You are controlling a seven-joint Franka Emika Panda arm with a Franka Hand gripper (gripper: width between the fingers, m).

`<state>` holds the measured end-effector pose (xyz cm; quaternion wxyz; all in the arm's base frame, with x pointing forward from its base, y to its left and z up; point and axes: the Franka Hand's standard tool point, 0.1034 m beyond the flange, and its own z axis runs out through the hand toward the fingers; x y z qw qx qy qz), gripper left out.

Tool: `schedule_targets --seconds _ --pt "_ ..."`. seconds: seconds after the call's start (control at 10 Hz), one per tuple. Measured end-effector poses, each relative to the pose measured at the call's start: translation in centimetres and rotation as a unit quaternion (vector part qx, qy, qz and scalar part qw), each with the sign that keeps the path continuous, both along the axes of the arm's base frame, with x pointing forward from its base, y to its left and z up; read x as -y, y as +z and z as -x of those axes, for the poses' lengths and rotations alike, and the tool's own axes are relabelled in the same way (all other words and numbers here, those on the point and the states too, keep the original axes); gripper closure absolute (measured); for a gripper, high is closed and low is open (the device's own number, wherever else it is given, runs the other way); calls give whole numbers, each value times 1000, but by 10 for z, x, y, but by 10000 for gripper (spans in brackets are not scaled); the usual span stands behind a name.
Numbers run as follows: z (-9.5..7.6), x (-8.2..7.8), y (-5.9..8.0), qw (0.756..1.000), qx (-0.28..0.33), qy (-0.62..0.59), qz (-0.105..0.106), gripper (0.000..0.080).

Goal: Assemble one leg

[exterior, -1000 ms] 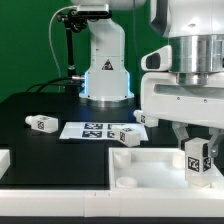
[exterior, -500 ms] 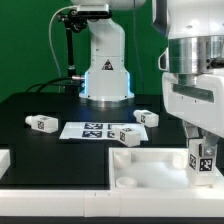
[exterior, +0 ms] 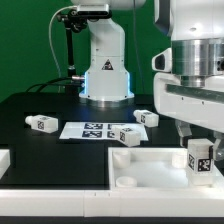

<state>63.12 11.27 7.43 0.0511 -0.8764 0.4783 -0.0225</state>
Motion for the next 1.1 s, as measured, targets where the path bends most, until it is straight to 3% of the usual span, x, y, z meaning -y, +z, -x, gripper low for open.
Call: schedule_targets --seconds 0.1,0.2,0.5,0.8,1.1 --pt "1 -1 -1 1000 0 20 0 178" --pt "1 -1 -1 1000 0 12 -1 158" --pt "1 -1 -2 999 1 36 4 150" --pt "-2 -6 1 987 12 158 22 150" --pt "-1 -7 2 986 14 162 23 150"
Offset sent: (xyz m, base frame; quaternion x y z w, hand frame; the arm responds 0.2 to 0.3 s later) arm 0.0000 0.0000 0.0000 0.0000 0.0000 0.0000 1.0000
